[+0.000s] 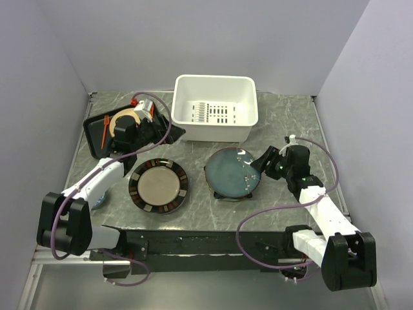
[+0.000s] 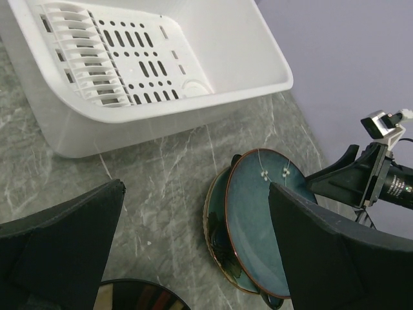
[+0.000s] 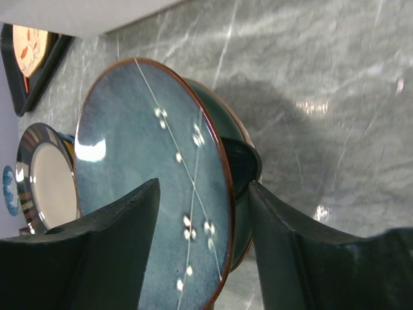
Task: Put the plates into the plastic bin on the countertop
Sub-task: Pick up the plate at the center of the board.
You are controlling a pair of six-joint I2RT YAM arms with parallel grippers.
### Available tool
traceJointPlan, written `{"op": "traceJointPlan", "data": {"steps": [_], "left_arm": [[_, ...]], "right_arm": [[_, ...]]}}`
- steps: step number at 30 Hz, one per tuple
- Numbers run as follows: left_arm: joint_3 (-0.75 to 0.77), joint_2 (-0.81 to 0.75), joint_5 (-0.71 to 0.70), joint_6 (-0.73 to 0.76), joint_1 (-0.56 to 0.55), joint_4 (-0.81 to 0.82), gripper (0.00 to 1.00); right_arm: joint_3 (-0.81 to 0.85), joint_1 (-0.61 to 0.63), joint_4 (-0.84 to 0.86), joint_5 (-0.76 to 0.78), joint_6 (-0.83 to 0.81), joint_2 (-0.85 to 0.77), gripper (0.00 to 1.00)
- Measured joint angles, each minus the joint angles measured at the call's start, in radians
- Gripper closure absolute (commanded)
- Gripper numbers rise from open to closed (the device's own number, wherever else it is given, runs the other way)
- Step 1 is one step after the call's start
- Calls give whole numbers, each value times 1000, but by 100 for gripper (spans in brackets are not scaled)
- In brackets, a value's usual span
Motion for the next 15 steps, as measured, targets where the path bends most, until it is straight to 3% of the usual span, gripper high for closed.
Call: {"op": "traceJointPlan", "data": {"steps": [15], "left_arm": [[2,38,36,1,-7,0,1]], "right_arm": [[-111,-12,64,-63,64,-1,59]]}}
